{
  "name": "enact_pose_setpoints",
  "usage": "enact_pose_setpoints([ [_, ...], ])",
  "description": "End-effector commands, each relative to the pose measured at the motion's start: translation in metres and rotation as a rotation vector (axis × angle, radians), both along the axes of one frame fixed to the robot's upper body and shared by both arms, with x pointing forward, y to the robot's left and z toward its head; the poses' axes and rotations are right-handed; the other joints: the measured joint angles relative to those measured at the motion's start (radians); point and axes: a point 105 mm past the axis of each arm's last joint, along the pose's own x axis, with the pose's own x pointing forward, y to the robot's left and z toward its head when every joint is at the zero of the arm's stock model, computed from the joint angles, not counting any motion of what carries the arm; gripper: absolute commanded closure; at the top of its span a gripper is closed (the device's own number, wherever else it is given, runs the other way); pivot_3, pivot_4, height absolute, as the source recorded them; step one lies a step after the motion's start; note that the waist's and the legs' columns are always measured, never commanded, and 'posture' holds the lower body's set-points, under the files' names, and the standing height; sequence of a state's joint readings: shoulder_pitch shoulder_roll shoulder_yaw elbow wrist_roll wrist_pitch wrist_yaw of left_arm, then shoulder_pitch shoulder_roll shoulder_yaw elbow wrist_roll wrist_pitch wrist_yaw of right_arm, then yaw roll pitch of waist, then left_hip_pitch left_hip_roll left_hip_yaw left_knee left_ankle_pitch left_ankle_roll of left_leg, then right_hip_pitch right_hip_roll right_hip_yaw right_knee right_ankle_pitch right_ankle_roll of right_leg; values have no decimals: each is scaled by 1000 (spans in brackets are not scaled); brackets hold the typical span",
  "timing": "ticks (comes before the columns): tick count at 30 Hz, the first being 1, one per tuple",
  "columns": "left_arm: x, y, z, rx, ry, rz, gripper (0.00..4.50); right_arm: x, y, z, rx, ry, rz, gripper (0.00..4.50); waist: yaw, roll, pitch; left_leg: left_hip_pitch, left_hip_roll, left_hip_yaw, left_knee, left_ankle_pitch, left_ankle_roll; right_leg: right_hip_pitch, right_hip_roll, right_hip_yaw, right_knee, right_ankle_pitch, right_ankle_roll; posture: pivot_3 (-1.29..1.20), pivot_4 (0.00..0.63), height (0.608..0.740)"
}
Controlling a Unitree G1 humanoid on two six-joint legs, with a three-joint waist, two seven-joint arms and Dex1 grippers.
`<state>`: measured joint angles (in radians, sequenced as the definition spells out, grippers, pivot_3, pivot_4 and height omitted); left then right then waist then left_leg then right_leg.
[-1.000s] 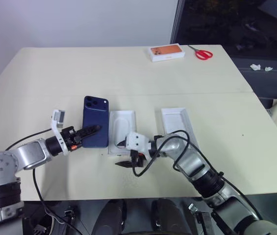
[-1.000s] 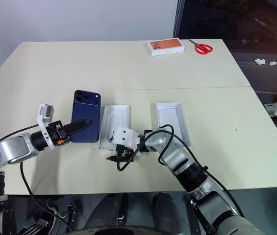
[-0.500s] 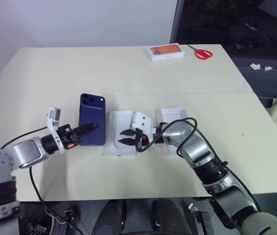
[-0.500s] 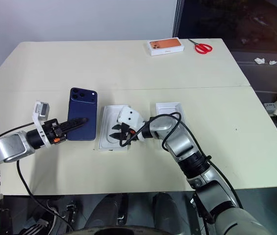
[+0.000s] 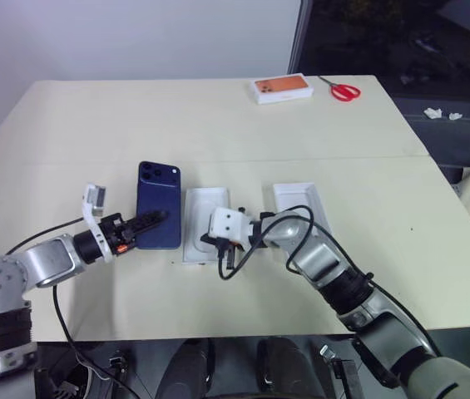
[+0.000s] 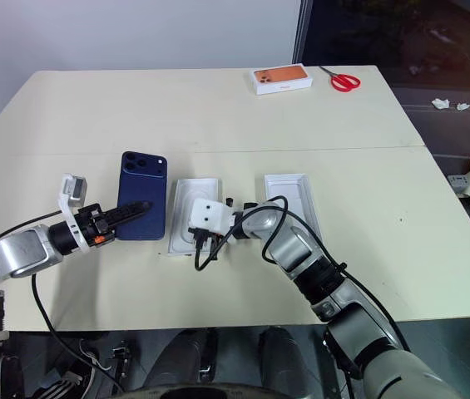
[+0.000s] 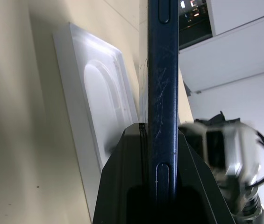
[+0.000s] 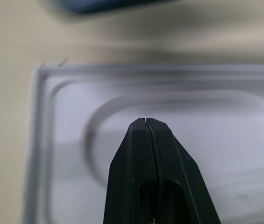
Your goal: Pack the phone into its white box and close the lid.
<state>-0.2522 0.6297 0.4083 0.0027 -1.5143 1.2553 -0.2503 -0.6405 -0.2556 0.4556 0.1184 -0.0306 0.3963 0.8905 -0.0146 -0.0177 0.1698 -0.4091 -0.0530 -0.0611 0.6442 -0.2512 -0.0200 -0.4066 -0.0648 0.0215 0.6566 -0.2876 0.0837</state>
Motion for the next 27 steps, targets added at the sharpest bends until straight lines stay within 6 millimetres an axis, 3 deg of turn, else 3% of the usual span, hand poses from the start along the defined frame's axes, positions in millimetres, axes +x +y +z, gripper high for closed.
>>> enact_pose_setpoints([
  [1, -2, -10, 9, -19, -47, -25, 4500, 12, -17, 42, 117, -18, -53, 4479, 1, 0, 0, 0, 0, 0, 0, 0, 0, 0, 0, 0, 0, 0, 0, 0, 150, 740],
  [7, 4, -22, -7, 0, 2, -27, 4500, 14, -64, 47, 22, -27, -85, 4479, 2, 0, 0, 0, 0, 0, 0, -2, 4, 1, 0, 0, 0, 0, 0, 0, 150, 740],
  [15, 14, -46, -18, -63, 40, -54, 4500, 18, -73, 46, 19, -26, -136, 4479, -2, 0, 0, 0, 0, 0, 0, -2, 4, 1, 0, 0, 0, 0, 0, 0, 150, 740],
  [17, 16, -49, -20, -75, 53, -49, 3496, 17, -72, 47, 24, -31, -140, 4500, 1, 0, 0, 0, 0, 0, 0, -2, 4, 1, 0, 0, 0, 0, 0, 0, 150, 740],
  [18, 17, -50, -23, -62, 58, -42, 3215, 17, -73, 47, 25, -33, -144, 4500, 2, 0, 0, 0, 0, 0, 0, -2, 4, 1, 0, 0, 0, 0, 0, 0, 150, 740],
  [24, 18, -49, -21, -57, 56, -39, 173, 18, -75, 45, 22, -36, -161, 4500, 2, 0, 0, 0, 0, 0, 1, -2, 4, 2, 0, 0, 0, 0, 0, 0, 150, 740],
  [27, 18, -50, -16, -30, 37, -50, 79, 18, -70, 44, 35, -33, -160, 4500, -2, 0, 0, 0, 0, 0, 1, -2, 4, 2, 0, 0, 0, 0, 0, 0, 150, 740],
])
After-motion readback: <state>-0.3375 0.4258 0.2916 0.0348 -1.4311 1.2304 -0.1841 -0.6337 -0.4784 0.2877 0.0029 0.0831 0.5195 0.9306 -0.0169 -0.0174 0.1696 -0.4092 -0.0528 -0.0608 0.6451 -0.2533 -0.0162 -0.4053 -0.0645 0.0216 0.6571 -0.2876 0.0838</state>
